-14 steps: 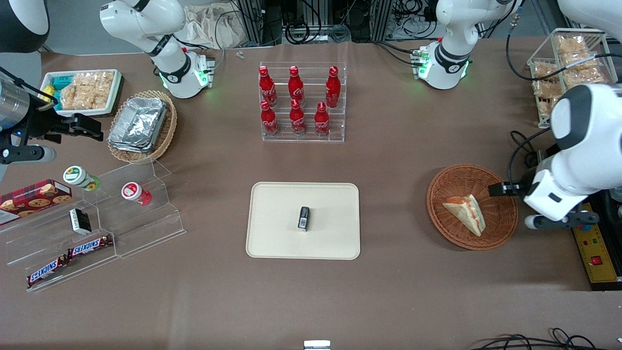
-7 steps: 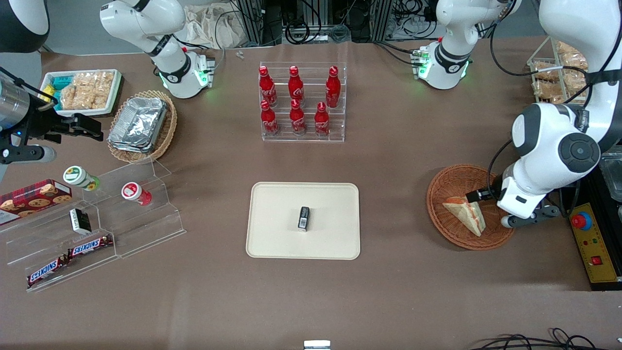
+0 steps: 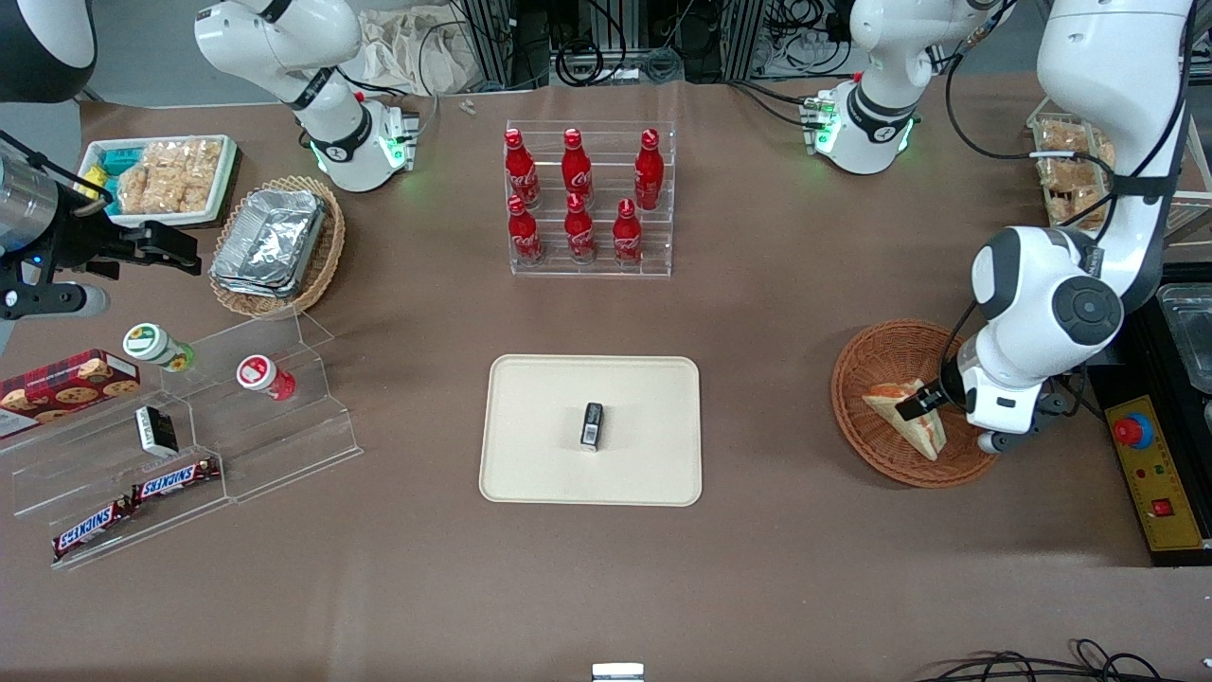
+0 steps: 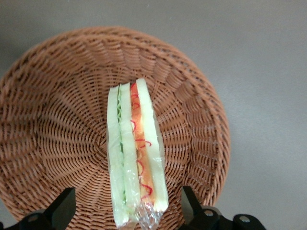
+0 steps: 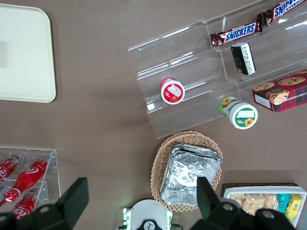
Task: Place sandwich from basket to tray
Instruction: 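Lower the open left gripper around the sandwich and close it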
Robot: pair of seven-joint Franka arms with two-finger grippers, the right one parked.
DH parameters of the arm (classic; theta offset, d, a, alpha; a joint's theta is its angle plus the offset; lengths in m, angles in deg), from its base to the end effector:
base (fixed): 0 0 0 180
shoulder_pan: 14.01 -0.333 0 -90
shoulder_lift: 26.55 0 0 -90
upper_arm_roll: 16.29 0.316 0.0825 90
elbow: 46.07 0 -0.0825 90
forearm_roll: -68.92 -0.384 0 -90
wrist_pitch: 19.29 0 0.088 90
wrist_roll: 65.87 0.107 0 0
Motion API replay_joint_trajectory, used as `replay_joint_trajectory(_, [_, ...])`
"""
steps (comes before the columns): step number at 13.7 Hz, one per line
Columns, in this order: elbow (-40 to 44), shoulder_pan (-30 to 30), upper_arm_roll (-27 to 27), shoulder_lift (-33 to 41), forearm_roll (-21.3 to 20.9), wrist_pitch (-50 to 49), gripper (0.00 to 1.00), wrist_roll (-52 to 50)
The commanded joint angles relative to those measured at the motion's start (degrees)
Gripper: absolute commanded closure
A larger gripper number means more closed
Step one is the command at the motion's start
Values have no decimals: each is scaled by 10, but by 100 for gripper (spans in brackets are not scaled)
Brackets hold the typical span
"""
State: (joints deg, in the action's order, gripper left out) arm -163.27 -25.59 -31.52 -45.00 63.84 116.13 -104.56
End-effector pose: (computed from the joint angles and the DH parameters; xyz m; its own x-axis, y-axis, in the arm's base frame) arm 0.5929 -0.0326 0.2888 0.8462 0.5328 -0.0051 0.5328 -0.8459 0.0221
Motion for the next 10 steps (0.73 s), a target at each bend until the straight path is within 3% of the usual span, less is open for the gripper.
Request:
replay_joint_trajectory(1, [-16,-6,-3,-4,1,26,1,-23])
replay_joint_trajectory(4, [-33,-6,-1,-15,-1,53,2,-23])
replay_joint_trajectory(5, [-33,-6,1,-23,-4,61,8,-23])
replay_joint_trajectory(8, [-30,-6,1,-18,-7,57,55,-20])
replay_joint_trajectory(9, [-25,-6,0,-18,-7,48,68,-20])
replay_joint_trajectory(10, [-19,-6,0,-18,-7,28,74,-19])
